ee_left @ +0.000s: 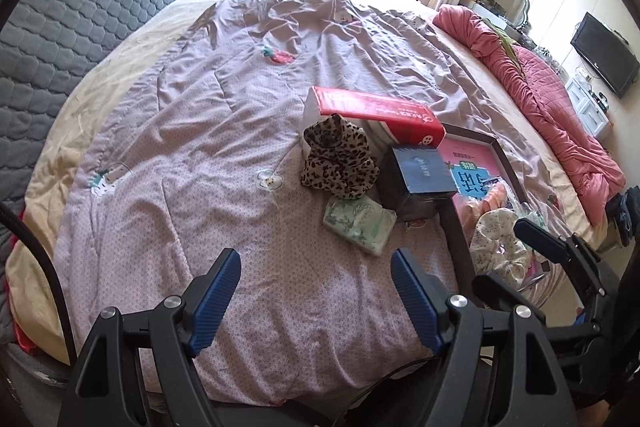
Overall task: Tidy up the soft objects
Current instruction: 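Grasp the leopard scrunchie with the left tool while the right grasps the green tissue packet, then lift and carry the leopard scrunchie and tissue packet over the pink tray, then lower both items into the pink tray and open both tools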
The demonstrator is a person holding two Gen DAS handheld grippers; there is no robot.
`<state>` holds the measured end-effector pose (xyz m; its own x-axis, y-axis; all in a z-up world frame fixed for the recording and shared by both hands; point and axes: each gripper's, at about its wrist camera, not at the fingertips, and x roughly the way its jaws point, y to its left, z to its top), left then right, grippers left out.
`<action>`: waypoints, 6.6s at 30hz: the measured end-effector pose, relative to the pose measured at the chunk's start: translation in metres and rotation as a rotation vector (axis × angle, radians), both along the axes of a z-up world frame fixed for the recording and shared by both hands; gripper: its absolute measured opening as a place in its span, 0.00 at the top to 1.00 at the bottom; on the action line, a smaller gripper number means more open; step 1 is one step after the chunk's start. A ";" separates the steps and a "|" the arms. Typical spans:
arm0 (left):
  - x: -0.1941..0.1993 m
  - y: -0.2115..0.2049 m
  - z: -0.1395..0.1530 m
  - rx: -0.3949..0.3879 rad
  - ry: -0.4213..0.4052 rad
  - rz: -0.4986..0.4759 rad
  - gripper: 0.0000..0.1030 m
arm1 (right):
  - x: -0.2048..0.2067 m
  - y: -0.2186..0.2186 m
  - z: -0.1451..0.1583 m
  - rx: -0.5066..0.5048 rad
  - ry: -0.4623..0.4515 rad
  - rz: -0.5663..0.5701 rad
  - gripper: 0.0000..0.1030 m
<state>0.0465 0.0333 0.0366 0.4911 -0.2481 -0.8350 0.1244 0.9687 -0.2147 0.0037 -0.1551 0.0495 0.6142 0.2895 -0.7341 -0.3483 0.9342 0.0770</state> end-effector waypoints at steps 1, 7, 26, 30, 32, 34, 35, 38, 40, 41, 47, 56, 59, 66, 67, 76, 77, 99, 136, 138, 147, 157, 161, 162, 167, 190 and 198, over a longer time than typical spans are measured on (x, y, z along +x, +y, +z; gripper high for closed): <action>0.003 0.000 -0.003 0.000 0.007 0.000 0.25 | 0.002 0.002 -0.003 -0.004 0.005 0.009 0.21; 0.026 0.002 -0.022 -0.035 0.065 0.002 0.25 | 0.011 0.012 -0.021 -0.030 0.026 0.056 0.21; 0.135 -0.021 -0.062 -0.116 0.185 -0.081 0.25 | 0.039 0.058 -0.087 -0.213 0.055 0.249 0.21; 0.146 -0.028 -0.065 -0.128 0.193 -0.095 0.25 | 0.043 0.064 -0.095 -0.226 0.050 0.265 0.21; 0.150 -0.033 -0.065 -0.127 0.192 -0.103 0.25 | 0.045 0.067 -0.096 -0.227 0.047 0.269 0.21; 0.153 -0.036 -0.066 -0.136 0.191 -0.109 0.25 | 0.047 0.069 -0.098 -0.232 0.041 0.270 0.21; 0.155 -0.037 -0.067 -0.144 0.192 -0.109 0.25 | 0.048 0.070 -0.100 -0.233 0.042 0.275 0.21; 0.163 -0.039 -0.071 -0.159 0.202 -0.103 0.26 | 0.051 0.075 -0.104 -0.247 0.040 0.289 0.21; 0.167 -0.040 -0.073 -0.177 0.206 -0.105 0.28 | 0.053 0.079 -0.107 -0.263 0.038 0.298 0.21; 0.168 -0.040 -0.074 -0.184 0.204 -0.105 0.31 | 0.054 0.080 -0.109 -0.269 0.035 0.302 0.21; 0.173 -0.035 -0.080 -0.242 0.211 -0.101 0.52 | 0.060 0.086 -0.115 -0.315 0.028 0.312 0.21; 0.173 -0.025 -0.088 -0.295 0.237 -0.119 0.86 | 0.074 0.092 -0.126 -0.358 0.041 0.291 0.21; 0.172 -0.023 -0.088 -0.293 0.231 -0.126 0.88 | 0.082 0.091 -0.129 -0.365 0.062 0.262 0.21; 0.169 -0.014 -0.088 -0.302 0.225 -0.114 0.88 | 0.100 0.094 -0.136 -0.357 0.111 0.227 0.22; 0.169 -0.012 -0.089 -0.303 0.227 -0.110 0.89 | 0.103 0.093 -0.137 -0.348 0.125 0.218 0.23; 0.154 -0.004 -0.092 -0.303 0.223 -0.103 0.89 | 0.128 0.067 -0.137 -0.220 0.215 0.184 0.44; 0.152 -0.004 -0.092 -0.301 0.219 -0.104 0.89 | 0.127 0.065 -0.136 -0.204 0.223 0.187 0.44; 0.119 -0.002 -0.063 -0.302 0.149 -0.062 0.92 | 0.121 0.050 -0.138 -0.054 0.289 0.142 0.48; 0.104 -0.179 0.027 -0.234 -0.018 -0.238 0.92 | 0.067 -0.189 -0.011 0.117 0.058 -0.386 0.48; 0.101 -0.190 0.029 -0.228 -0.022 -0.255 0.92 | 0.063 -0.203 -0.009 0.124 0.054 -0.415 0.48; 0.089 -0.234 0.034 -0.215 -0.025 -0.321 0.92 | 0.040 -0.244 -0.002 0.120 0.042 -0.484 0.48; 0.073 -0.273 0.032 -0.169 -0.031 -0.390 0.92 | 0.022 -0.266 0.003 0.113 0.039 -0.507 0.48; 0.067 -0.283 0.025 -0.108 -0.034 -0.413 0.92 | 0.020 -0.269 0.001 0.113 0.047 -0.508 0.48; 0.065 -0.285 0.024 -0.091 -0.033 -0.421 0.92 | 0.020 -0.269 0.001 0.113 0.048 -0.507 0.48; 0.058 -0.288 0.019 -0.048 -0.028 -0.440 0.92 | 0.024 -0.264 -0.003 0.100 0.059 -0.485 0.48; 0.084 -0.277 -0.038 -0.043 0.080 -0.422 0.92 | 0.066 -0.237 -0.047 0.035 0.147 -0.429 0.48; 0.091 -0.278 -0.045 -0.053 0.097 -0.422 0.92 | 0.081 -0.240 -0.055 0.015 0.169 -0.431 0.48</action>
<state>0.1379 -0.2450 -0.0087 0.2574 -0.4542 -0.8529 0.4837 0.8247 -0.2932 0.0848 -0.3949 -0.0055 0.5529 0.0449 -0.8321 0.0905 0.9894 0.1136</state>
